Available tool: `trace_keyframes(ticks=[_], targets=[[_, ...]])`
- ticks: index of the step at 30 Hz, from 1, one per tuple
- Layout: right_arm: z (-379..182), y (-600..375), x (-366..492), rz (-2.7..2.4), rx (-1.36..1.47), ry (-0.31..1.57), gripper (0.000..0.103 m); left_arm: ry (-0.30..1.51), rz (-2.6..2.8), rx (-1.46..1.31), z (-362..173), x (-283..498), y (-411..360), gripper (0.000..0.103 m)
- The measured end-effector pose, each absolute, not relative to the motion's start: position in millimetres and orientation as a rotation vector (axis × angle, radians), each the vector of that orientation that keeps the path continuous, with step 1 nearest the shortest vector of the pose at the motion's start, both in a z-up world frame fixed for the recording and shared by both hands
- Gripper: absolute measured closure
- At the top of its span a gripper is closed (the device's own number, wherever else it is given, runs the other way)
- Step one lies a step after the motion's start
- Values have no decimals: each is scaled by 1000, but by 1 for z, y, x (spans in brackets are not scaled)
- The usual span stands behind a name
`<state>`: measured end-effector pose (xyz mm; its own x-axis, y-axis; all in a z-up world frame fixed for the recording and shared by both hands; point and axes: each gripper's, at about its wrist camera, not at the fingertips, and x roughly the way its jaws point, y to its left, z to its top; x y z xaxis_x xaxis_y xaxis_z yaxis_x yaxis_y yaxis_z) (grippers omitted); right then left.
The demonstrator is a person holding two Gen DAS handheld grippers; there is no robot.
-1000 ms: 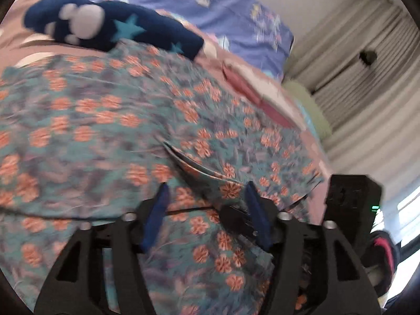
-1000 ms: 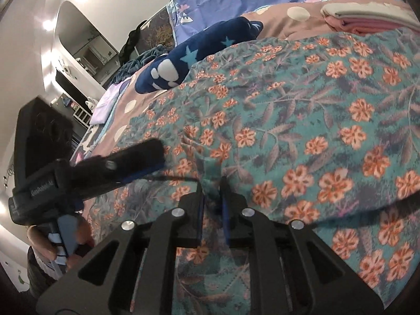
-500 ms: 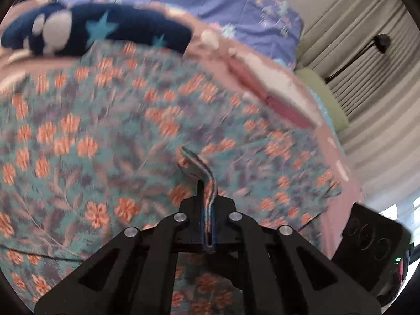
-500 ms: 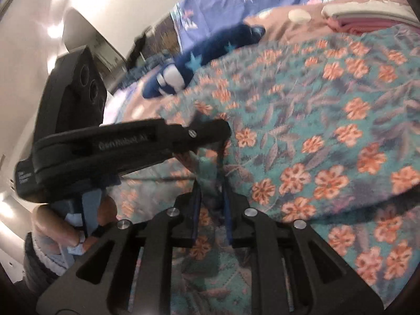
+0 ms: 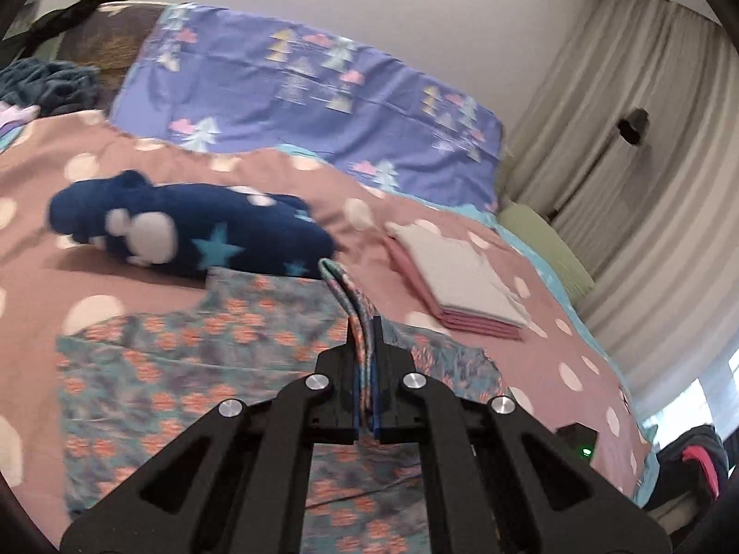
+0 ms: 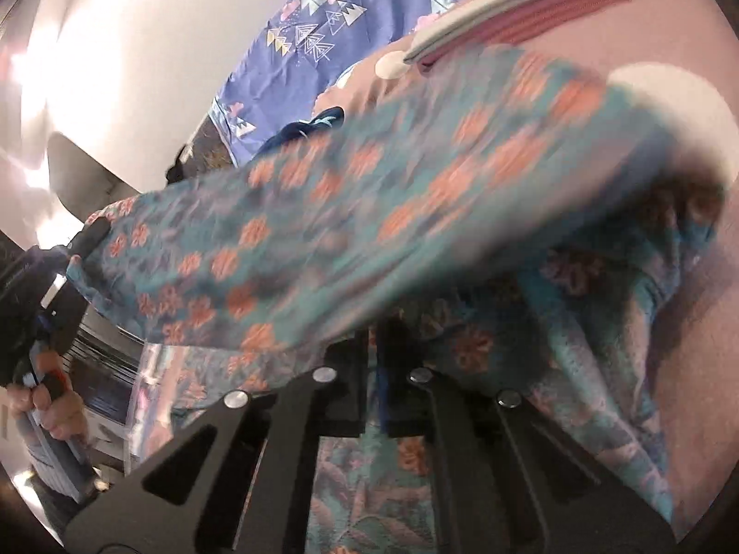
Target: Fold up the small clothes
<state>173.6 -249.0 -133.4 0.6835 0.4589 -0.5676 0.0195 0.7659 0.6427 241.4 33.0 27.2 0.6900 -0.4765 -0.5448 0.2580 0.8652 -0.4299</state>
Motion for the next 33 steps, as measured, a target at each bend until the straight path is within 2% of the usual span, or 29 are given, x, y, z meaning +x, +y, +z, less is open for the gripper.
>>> trace_keyframes(ticks=[7,15,17,19,23,27,30,33], targets=[[-135,-242,173,260,648,795,98,727,-305,-351,12,236,103,100],[-131,-247,176,254,637,800,97,823,-196,-414,-42,229,160,100],[-130,-249,175,253,636,801,97,842,-153,-397,-56,230,167,94],[-130,-249,175,254,637,802,97,873,-109,-374,-68,231,172,71],[-130,-249,176,253,637,801,97,866,-105,-357,-74,220,173,64],[-129,-248,176,251,630,804,97,811,-176,-290,-61,207,148,52],[-124,-249,166,228,596,797,97,888,-163,-154,-88,212,119,48],[-113,-263,145,92,574,718,96,860,-141,-8,-102,207,95,36]])
